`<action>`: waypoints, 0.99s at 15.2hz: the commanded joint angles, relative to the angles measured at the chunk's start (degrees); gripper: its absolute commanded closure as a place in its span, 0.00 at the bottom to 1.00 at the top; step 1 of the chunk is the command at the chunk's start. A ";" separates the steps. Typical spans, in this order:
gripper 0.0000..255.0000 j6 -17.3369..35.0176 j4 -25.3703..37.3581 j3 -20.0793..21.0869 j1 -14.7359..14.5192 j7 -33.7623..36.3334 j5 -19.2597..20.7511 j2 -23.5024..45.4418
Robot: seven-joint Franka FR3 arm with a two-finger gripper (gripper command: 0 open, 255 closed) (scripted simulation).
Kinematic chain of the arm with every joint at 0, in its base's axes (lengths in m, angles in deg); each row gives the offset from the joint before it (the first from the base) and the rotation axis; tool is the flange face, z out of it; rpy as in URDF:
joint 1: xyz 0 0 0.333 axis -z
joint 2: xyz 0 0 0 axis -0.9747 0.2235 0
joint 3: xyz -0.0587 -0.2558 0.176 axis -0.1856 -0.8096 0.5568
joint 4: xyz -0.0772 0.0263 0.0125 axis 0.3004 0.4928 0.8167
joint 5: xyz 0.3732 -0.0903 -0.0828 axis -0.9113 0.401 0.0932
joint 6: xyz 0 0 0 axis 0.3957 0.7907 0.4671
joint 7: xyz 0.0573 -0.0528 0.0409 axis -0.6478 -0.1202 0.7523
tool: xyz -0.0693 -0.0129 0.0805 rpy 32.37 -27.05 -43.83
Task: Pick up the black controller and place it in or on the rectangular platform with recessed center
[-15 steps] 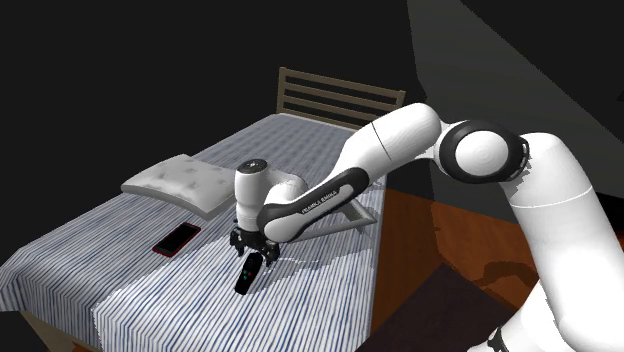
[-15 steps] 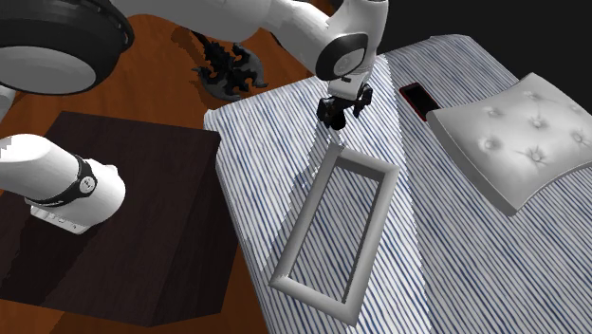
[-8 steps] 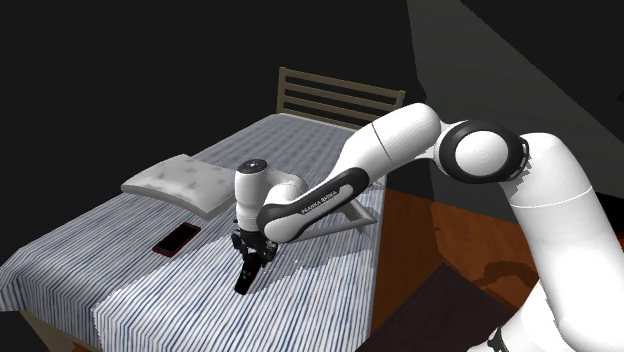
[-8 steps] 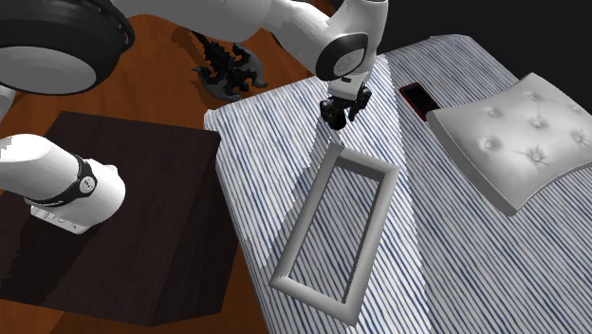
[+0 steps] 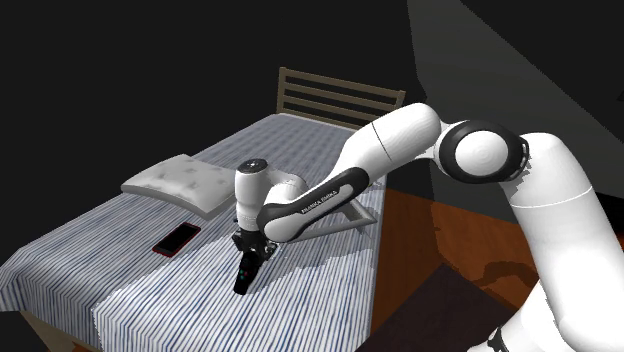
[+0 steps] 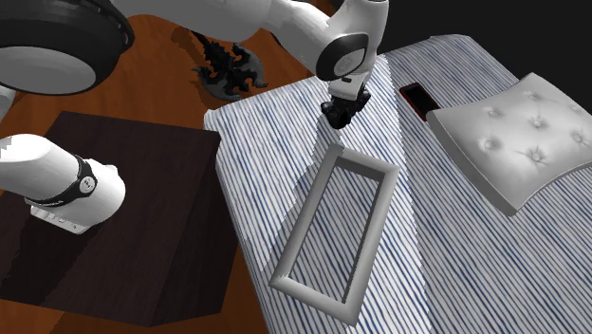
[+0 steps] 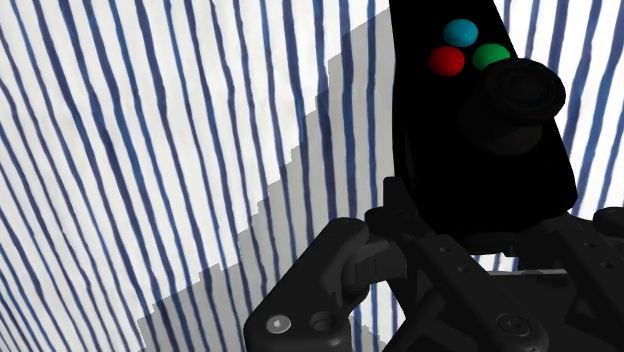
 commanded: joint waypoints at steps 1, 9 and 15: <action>1.00 0.06 -0.11 0.05 -0.04 0.01 -0.01 0.04; 1.00 -3.49 -0.58 1.71 1.08 -1.18 -1.88 -4.08; 1.00 -6.38 -0.37 2.85 1.80 -2.13 -3.33 -6.89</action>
